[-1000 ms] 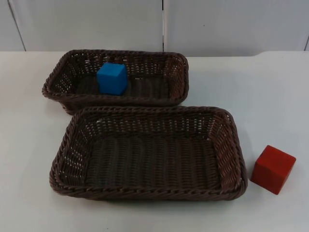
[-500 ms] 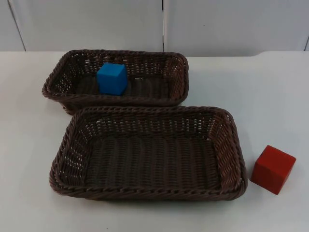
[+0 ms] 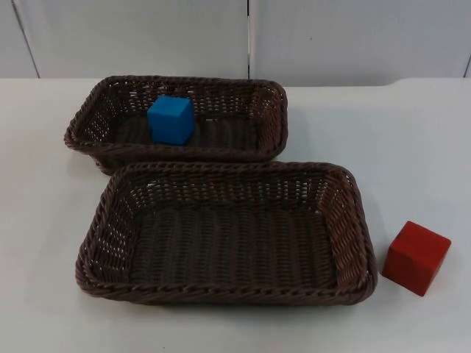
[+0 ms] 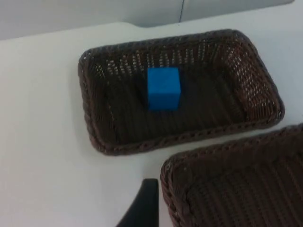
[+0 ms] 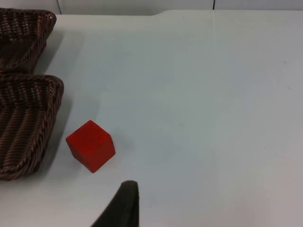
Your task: Pick up one cube with the left hand and place it into the upper basket. Pick up one cube with the right hand and place it into the lower basket.
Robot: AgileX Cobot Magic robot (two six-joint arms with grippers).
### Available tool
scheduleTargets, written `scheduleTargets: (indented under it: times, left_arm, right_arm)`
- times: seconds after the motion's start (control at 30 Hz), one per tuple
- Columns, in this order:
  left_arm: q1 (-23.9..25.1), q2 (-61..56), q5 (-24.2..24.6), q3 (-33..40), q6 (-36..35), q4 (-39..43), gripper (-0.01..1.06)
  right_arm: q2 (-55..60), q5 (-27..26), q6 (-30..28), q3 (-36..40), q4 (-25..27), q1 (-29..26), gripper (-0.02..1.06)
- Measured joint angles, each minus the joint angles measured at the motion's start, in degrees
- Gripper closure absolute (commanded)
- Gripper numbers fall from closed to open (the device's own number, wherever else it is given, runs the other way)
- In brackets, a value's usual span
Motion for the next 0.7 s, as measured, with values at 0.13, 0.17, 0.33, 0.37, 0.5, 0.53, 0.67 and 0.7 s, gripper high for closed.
scheduleTargets:
  times: [0.13,0.17,0.33,0.37,0.5,0.53,0.67,0.7]
  left_arm:
    - [0.0,-4.33,0.0,3.6,0.15,0.34,0.18]
    - [0.0,-6.73,0.0,5.29,0.15,0.35,0.18]
    - [0.0,-12.96,0.0,10.1,0.15,0.46,0.18]
    - [0.0,-14.3,0.24,11.22,0.15,0.46,0.18]
    - [0.0,-18.53,2.28,13.55,0.15,0.46,0.18]
    - [0.0,-19.9,2.89,14.3,0.15,0.46,0.18]
    - [0.0,-23.62,3.77,16.76,0.15,0.46,0.18]
    - [0.0,-24.78,3.88,17.63,0.15,0.46,0.18]
  right_arm:
    - [0.0,0.0,0.0,0.0,0.0,0.0,-0.01]
    - [0.0,0.0,0.0,0.0,0.0,0.0,-0.01]
    - [0.0,0.0,0.0,0.0,0.0,0.0,-0.01]
    - [0.0,0.0,0.0,0.0,0.0,0.0,-0.01]
    - [0.0,0.0,0.0,0.0,0.0,0.0,-0.01]
    - [0.0,0.0,0.0,0.0,0.0,0.0,-0.01]
    - [0.0,0.0,0.0,0.0,0.0,0.0,-0.01]
    - [0.0,0.0,0.0,0.0,0.0,0.0,-0.01]
